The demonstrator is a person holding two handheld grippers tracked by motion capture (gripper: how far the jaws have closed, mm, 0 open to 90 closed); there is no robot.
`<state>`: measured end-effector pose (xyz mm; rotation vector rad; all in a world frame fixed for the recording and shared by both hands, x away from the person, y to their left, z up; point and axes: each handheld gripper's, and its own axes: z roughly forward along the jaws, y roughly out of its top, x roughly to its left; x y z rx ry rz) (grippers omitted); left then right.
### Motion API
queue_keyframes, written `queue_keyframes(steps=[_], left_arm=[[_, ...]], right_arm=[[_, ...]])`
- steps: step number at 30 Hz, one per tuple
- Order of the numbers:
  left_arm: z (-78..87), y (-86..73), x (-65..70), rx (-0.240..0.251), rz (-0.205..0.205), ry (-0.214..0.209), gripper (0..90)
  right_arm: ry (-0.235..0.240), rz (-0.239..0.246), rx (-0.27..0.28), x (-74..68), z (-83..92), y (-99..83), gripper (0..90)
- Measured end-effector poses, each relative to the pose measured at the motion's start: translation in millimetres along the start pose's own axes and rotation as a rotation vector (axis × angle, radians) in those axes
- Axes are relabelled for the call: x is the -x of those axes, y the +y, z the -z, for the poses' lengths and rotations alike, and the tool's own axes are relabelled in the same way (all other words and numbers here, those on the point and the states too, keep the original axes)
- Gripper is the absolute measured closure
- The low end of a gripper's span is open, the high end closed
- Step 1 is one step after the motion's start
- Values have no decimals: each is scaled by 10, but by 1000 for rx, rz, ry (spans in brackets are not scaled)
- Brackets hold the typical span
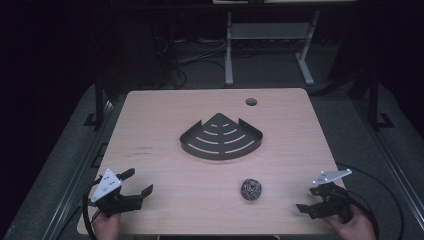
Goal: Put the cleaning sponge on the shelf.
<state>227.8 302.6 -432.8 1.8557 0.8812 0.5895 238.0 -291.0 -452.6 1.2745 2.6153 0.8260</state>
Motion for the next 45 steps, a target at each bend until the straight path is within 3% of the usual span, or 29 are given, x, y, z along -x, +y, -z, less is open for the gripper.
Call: queue_keyframes(steps=[45], left_arm=[[24, -4, 21, 5, -3, 0, 135]], right_arm=[[41, 98, -45, -289, -157, 205, 176]])
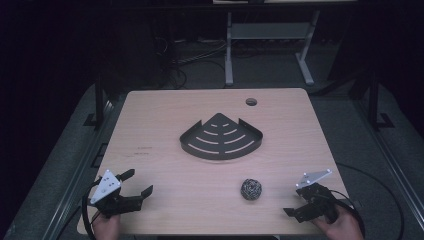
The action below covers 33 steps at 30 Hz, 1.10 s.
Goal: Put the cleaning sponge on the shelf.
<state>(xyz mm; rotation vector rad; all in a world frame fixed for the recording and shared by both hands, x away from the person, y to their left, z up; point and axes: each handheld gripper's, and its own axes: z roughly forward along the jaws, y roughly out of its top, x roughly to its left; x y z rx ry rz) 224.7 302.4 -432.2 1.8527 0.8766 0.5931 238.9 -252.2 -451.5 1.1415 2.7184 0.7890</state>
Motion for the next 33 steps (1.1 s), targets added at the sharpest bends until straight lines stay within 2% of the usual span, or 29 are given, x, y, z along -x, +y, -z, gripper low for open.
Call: queue_keyframes(steps=[27, 33], left_arm=[[4, -1, 3, 0, -2, 1, 135], [6, 2, -6, 0, 0, 5, 135]], right_arm=[[19, 56, -15, -149, -74, 137, 174], [24, 85, -27, -190, -76, 250, 174]])
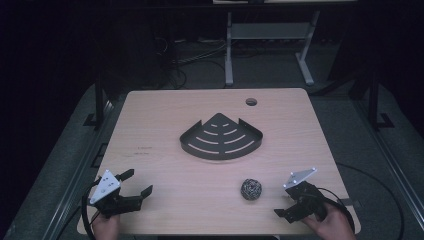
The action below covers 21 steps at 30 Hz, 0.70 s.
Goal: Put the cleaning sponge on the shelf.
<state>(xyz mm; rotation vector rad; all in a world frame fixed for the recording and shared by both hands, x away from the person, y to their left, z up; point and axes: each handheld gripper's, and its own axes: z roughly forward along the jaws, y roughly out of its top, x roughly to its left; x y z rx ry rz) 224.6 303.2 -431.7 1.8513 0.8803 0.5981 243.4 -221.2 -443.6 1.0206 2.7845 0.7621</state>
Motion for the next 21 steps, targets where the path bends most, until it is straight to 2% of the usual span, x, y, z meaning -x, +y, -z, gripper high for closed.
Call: queue_keyframes(steps=[8, 13, 21], left_arm=[[-11, 4, 6, -4, -5, -5, 135], [-10, 3, 3, -4, -4, -6, 135], [7, 4, -9, 5, 4, -3, 135]], right_arm=[[12, 29, -4, -39, -29, 160, 167], [19, 30, -6, -51, -58, 231, 164], [29, 71, -22, -100, -122, 396, 164]])
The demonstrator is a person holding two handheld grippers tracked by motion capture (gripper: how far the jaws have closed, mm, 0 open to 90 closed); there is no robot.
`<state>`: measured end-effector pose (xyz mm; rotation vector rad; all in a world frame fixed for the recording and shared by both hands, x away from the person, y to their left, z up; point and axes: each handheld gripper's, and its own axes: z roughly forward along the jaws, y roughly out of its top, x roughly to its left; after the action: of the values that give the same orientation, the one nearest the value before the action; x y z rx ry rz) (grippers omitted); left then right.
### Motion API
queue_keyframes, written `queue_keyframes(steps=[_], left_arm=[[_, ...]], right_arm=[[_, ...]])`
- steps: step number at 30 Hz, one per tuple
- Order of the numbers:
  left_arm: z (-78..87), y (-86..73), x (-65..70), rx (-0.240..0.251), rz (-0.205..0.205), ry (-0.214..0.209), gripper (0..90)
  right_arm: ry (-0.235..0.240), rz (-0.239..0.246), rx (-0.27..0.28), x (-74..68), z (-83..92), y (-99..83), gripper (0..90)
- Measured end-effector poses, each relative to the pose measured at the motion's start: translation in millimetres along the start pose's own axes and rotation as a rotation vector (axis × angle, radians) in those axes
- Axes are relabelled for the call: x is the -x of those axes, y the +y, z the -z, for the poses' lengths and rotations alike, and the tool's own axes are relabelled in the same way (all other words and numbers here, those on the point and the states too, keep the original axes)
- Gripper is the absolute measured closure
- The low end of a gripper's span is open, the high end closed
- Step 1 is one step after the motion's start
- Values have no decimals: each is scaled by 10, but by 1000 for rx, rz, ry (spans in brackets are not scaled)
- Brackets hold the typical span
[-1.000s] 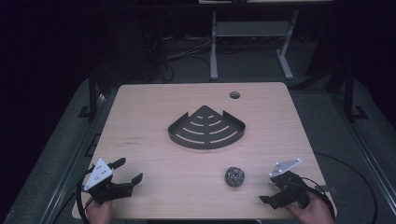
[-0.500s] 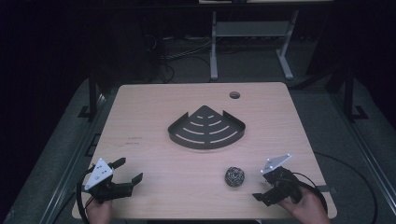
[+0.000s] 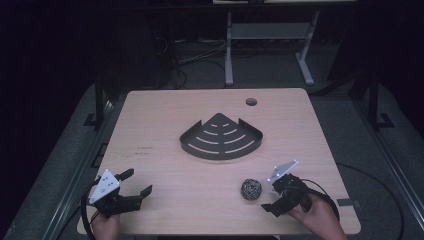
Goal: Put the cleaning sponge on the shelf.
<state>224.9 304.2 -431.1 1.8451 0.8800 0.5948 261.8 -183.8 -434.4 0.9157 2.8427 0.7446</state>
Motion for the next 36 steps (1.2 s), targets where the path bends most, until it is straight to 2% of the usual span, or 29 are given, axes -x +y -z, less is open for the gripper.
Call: queue_keyframes(steps=[21, 36], left_arm=[[3, 4, 3, 3, -3, -1, 135], [17, 4, -4, 10, 2, 2, 135]], right_arm=[[8, 59, -39, -21, -132, 339, 161], [23, 72, -59, -25, -206, 442, 153]])
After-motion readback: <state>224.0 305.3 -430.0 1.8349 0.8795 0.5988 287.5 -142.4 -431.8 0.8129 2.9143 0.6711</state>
